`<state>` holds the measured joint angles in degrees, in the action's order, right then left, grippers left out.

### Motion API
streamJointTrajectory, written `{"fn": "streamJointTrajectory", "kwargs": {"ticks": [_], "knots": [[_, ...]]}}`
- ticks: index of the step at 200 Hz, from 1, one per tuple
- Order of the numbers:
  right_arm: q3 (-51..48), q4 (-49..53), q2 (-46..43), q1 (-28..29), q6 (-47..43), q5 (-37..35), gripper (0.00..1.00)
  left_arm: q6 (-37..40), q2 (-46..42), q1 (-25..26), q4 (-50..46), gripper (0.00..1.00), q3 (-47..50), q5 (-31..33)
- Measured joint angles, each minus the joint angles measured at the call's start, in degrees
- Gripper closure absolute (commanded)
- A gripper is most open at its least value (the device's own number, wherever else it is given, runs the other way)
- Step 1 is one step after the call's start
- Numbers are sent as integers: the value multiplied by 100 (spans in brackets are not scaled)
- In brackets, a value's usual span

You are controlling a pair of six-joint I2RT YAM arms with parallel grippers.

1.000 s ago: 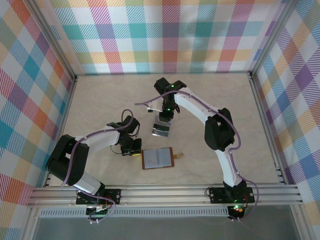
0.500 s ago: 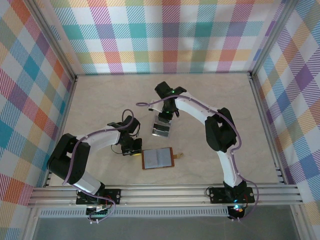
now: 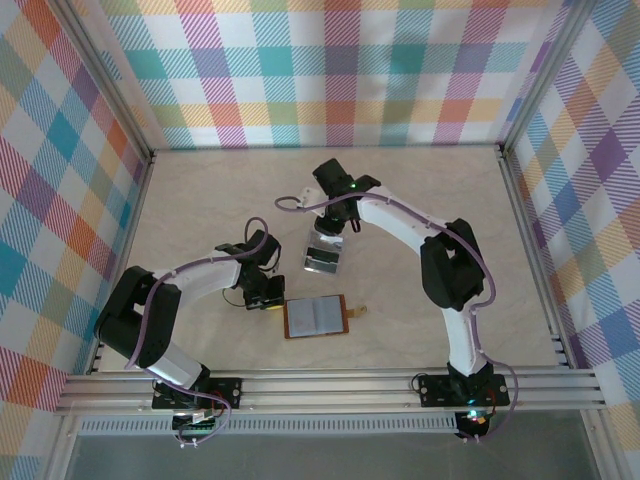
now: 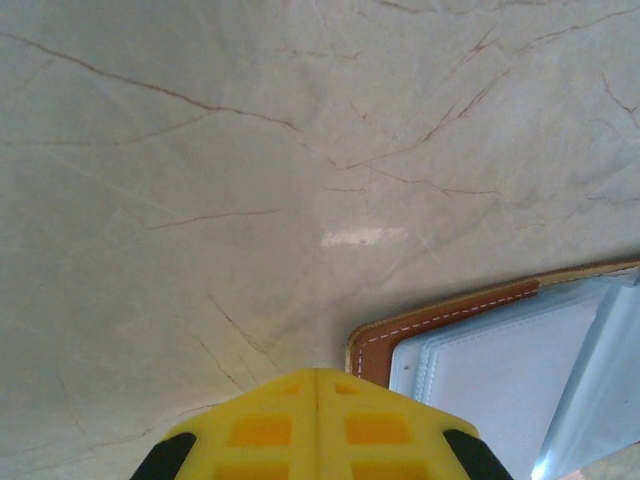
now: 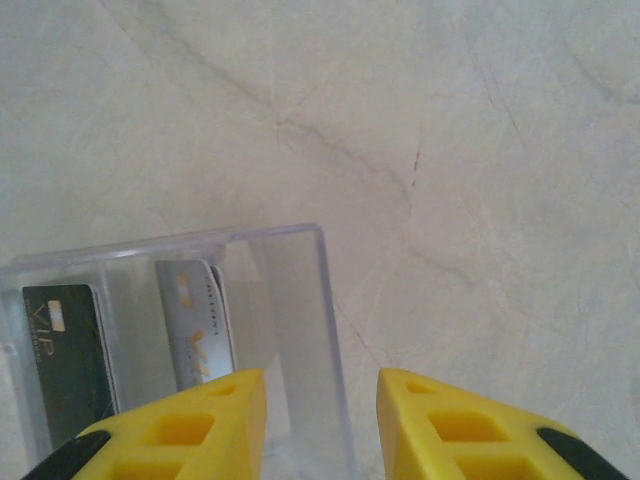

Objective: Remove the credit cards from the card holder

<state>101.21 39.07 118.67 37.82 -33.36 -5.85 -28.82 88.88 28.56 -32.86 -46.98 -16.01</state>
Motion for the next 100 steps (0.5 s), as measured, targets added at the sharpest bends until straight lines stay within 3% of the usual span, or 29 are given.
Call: {"fn": "streamJointTrajectory", "kwargs": {"ticks": [100], "knots": [[-264,-153,227,2,-9,-166,64,20,0,0,0,94,-7,0]]}}
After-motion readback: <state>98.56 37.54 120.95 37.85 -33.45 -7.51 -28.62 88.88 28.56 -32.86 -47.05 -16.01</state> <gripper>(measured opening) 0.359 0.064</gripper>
